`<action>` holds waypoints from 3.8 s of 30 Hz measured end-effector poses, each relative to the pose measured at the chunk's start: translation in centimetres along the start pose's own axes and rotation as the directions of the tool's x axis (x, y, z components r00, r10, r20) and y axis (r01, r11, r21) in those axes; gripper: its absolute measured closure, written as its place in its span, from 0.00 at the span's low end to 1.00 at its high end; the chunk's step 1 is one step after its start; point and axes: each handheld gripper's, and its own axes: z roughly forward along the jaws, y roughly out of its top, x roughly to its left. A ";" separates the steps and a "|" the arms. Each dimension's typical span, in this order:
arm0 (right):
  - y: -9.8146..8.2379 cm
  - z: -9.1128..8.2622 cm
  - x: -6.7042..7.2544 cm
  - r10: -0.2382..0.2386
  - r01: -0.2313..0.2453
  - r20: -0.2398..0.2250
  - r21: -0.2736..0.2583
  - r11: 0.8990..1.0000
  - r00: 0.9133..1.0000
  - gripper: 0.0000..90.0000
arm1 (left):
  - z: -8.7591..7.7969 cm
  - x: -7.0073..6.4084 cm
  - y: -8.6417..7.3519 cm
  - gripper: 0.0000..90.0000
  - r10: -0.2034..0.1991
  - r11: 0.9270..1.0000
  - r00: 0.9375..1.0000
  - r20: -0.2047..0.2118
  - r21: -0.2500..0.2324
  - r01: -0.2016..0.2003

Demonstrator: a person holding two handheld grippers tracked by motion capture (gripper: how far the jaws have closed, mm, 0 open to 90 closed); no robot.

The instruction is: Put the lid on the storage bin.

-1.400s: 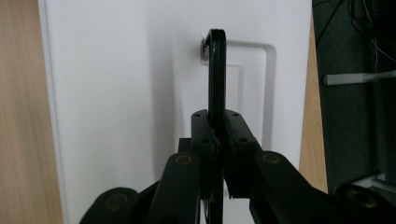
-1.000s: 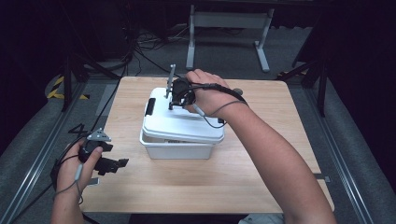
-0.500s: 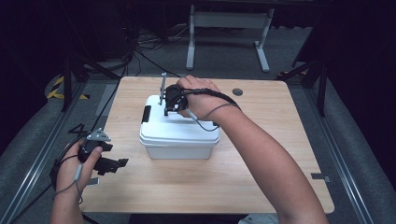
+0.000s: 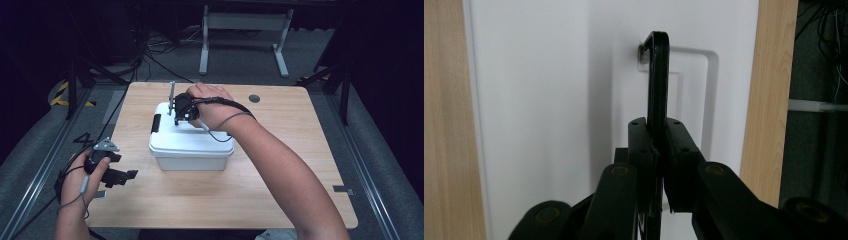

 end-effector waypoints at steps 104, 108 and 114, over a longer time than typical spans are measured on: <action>1.4 0.6 1.2 0.034 -0.034 -0.001 0.098 0.995 0.999 0.94 | -0.2 0.2 -0.6 0.19 -0.021 1.000 1.000 0.005 -0.006 0.021; 1.0 0.2 1.0 0.084 -0.082 -0.029 0.056 0.995 0.996 0.80 | -0.2 0.3 -0.7 0.19 -0.027 1.000 1.000 0.006 -0.003 0.027; -1.2 -2.1 0.5 0.233 -0.241 -0.072 -0.121 0.963 0.970 0.59 | 0.0 0.2 -0.6 0.19 -0.020 1.000 1.000 0.009 -0.004 0.020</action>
